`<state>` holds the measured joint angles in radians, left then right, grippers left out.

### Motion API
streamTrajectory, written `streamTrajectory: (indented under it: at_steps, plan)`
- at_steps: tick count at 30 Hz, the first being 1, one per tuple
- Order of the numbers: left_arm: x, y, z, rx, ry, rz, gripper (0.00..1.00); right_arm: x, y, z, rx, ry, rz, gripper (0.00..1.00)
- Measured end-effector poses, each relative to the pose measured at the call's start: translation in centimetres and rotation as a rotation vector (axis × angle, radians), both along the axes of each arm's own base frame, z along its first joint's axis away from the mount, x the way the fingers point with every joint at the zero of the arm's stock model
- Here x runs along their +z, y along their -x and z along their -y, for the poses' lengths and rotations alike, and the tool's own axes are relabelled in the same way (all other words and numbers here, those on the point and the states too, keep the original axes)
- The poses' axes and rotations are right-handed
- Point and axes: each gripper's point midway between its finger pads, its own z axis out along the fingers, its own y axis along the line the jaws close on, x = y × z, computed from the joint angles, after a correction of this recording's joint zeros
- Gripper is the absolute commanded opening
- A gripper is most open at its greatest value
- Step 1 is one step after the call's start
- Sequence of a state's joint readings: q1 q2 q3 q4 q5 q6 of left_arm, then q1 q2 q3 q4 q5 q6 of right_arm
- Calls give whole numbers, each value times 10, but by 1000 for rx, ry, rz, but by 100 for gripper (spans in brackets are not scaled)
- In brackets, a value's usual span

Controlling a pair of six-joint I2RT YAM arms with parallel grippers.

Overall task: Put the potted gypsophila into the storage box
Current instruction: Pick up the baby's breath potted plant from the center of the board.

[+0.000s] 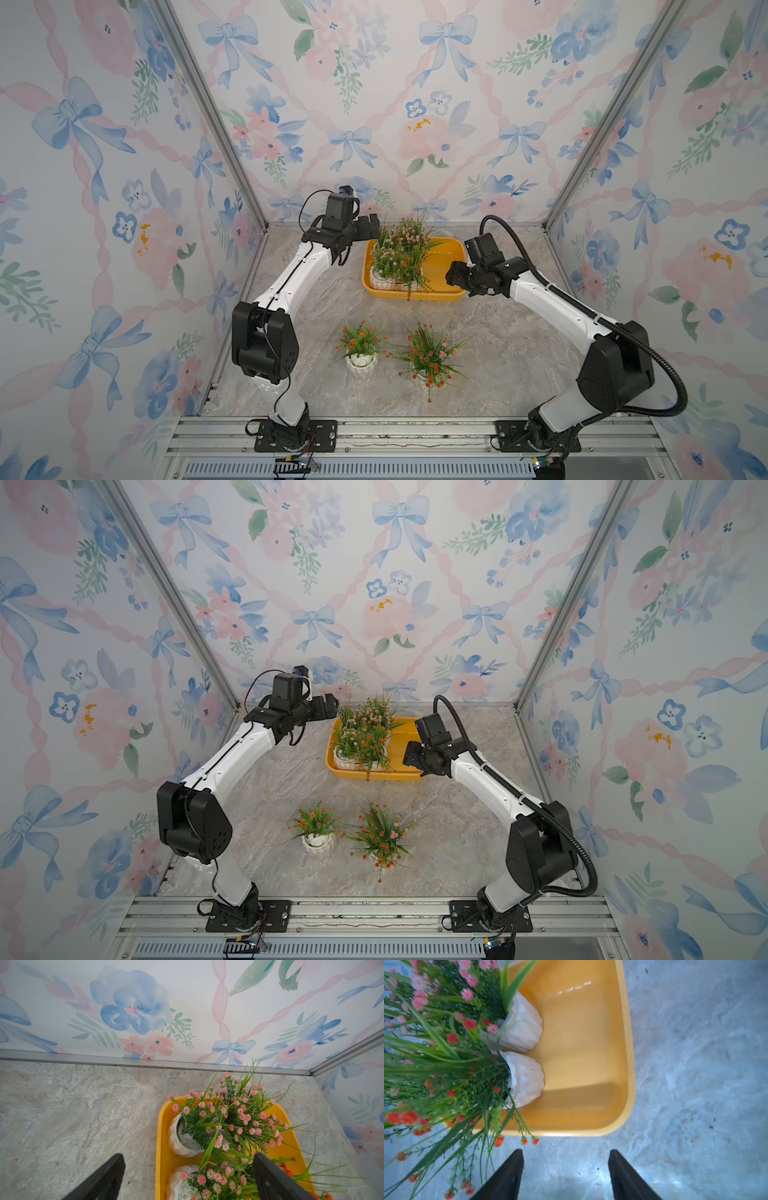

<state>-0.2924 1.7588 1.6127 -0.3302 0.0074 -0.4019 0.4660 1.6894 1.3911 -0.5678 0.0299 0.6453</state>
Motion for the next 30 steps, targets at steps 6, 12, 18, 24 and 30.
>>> streamTrajectory:
  at_steps: [6, 12, 18, 24, 30]
  plan:
    - [-6, 3, -3, 37, 44, -13, 98, 9, 41, 14, 18, -11, 22, 79]
    - [-13, 11, -6, 73, 87, -35, 98, 4, 70, 19, 55, 4, 15, 78]
    - [-16, 27, -11, 96, 119, -52, 98, -16, 101, 24, 88, 32, -42, 78]
    - [0, 53, -11, 90, 151, -24, 98, -29, 134, 31, 123, 45, -87, 78]
    - [-9, 90, -1, 52, 157, -36, 98, -44, 162, 36, 142, 34, -113, 77]
